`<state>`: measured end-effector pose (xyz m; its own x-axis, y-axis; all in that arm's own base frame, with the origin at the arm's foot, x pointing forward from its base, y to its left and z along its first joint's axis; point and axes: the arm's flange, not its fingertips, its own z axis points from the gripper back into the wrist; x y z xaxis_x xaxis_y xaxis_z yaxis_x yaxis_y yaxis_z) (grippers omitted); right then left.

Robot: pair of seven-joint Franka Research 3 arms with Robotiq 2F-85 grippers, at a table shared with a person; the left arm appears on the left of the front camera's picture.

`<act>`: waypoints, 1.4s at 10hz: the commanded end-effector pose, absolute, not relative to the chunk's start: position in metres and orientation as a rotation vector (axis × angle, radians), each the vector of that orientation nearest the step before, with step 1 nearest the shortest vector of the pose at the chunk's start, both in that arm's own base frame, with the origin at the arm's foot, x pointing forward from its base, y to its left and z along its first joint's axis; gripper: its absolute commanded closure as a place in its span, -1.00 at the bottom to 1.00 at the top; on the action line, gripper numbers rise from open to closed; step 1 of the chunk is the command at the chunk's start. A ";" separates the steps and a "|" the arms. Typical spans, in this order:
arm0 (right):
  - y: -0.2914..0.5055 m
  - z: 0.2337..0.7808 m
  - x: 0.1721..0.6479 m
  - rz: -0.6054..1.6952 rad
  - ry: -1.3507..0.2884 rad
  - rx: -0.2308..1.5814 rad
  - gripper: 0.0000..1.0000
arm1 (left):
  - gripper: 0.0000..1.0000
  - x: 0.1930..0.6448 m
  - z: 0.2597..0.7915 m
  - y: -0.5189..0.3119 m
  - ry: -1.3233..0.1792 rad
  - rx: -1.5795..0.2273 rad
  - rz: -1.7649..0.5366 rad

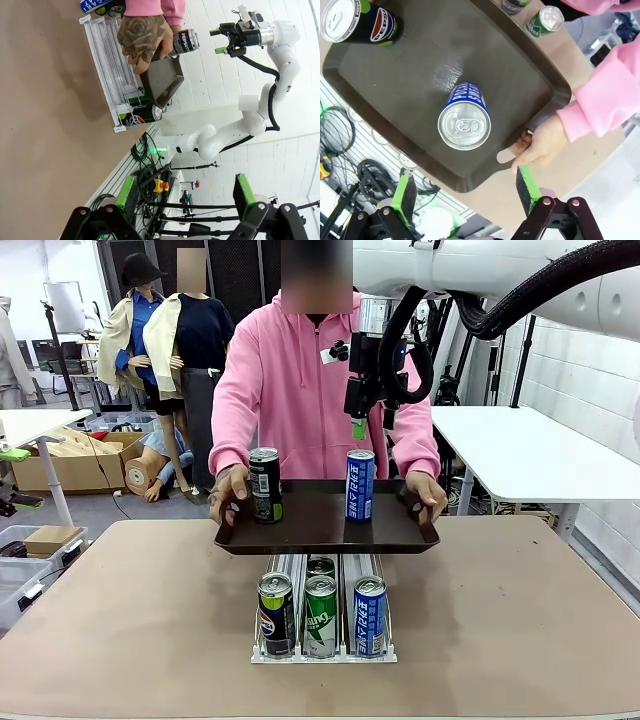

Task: Retrieve and hand over the desired beverage to the person.
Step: Place the picked can on the Handle tray extended by the person.

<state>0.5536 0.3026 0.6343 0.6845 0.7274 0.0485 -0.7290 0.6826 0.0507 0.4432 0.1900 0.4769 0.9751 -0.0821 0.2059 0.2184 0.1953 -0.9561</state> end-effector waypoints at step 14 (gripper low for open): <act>0.145 0.628 0.468 0.518 -0.088 0.491 -1.00 | -1.00 0.440 0.477 0.188 -0.128 -1.345 -0.204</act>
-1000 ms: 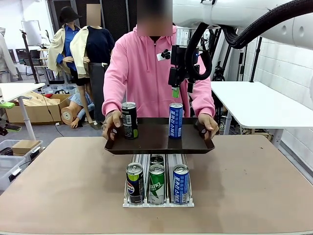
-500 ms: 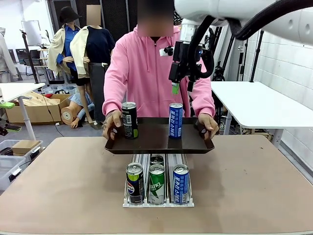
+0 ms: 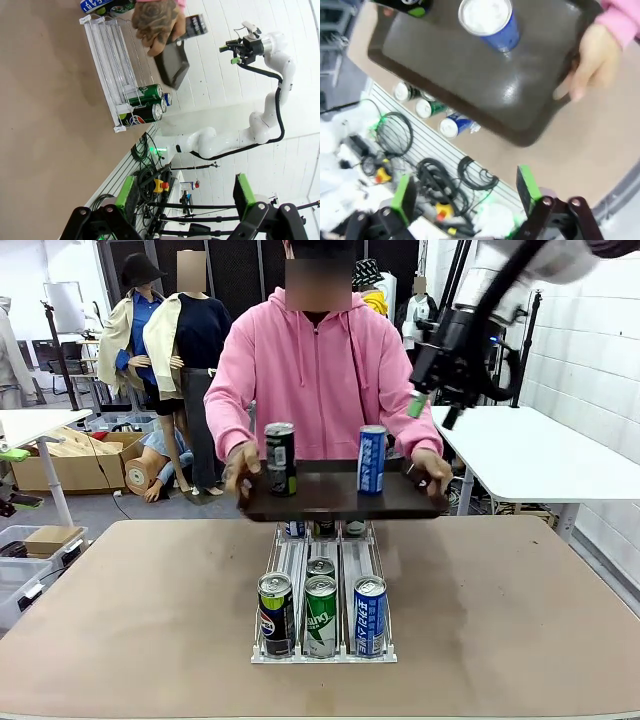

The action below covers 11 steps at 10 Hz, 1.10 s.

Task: Retrieve and hand over the desired beverage to the person.
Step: Place the picked can on the Handle tray extended by the person.

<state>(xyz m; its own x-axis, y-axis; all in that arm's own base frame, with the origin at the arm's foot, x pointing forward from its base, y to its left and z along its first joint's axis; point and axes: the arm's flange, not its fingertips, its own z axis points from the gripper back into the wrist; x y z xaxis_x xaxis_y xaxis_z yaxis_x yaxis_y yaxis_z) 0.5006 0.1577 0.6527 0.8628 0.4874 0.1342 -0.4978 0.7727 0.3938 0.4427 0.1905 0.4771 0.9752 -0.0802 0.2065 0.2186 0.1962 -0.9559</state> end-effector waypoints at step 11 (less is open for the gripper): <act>-0.080 0.495 0.410 0.135 -0.511 1.170 -1.00 | -1.00 0.440 0.477 0.188 -0.128 -1.345 -0.204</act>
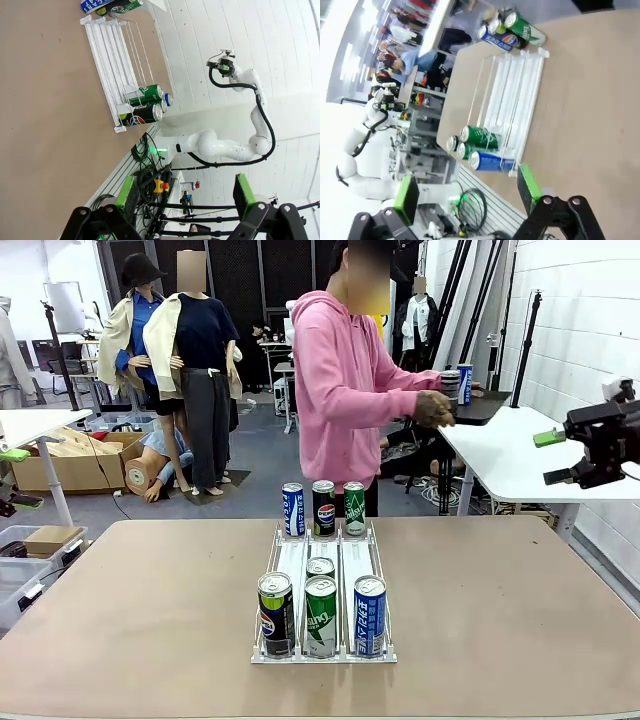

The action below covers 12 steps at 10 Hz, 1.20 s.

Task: Retrieve and hand over the desired beverage to the person.
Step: Place the picked can on the Handle tray extended by the person.

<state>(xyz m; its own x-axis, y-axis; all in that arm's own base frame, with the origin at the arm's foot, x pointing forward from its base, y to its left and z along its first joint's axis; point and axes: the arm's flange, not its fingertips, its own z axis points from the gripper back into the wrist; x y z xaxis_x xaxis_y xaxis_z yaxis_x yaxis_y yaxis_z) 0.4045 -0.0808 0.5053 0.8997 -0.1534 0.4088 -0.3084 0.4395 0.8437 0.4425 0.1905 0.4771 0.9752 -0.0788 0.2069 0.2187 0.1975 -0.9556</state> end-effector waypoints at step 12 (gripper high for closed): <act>-0.104 0.460 0.419 0.086 -0.574 1.264 -1.00 | -1.00 0.440 0.477 0.188 -0.128 -1.345 -0.204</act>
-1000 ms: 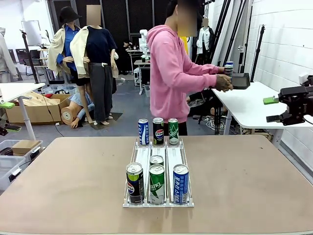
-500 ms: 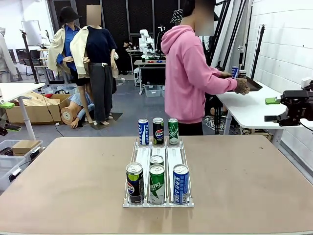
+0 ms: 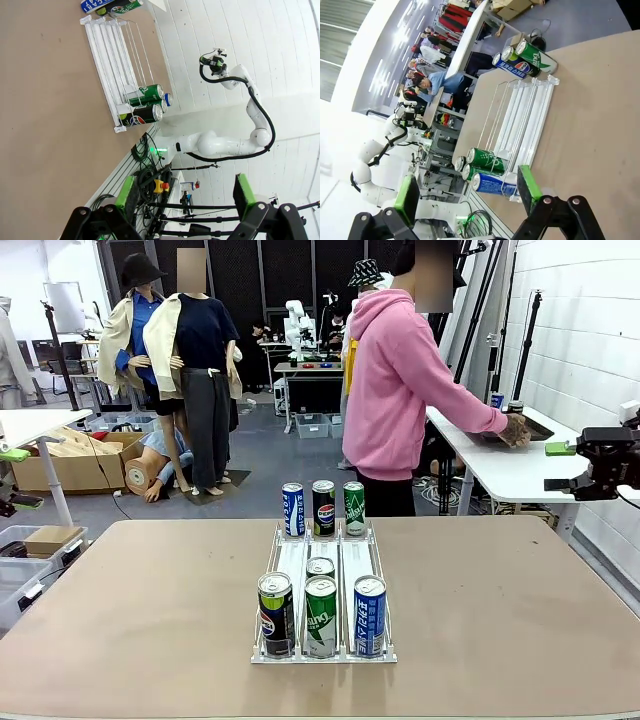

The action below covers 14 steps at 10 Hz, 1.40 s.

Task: Retrieve and hand over the desired beverage to the person.
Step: Place the picked can on the Handle tray extended by the person.

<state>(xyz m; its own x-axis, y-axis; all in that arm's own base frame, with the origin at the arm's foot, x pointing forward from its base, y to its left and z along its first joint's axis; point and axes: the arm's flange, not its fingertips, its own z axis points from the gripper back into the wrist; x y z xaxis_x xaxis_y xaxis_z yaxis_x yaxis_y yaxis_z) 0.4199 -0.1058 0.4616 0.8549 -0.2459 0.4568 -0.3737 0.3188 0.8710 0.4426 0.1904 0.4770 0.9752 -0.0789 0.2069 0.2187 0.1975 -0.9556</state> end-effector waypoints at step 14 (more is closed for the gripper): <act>-0.104 0.460 0.419 0.086 -0.574 1.264 -1.00 | -1.00 0.440 0.477 0.188 -0.128 -1.345 -0.204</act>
<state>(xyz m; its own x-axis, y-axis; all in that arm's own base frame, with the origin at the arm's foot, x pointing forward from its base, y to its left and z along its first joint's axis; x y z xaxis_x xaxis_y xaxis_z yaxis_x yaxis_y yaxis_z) 0.4202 -0.1048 0.4616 0.8555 -0.2436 0.4569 -0.3739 0.3198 0.8706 0.4426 0.1904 0.4770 0.9752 -0.0789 0.2069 0.2187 0.1976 -0.9556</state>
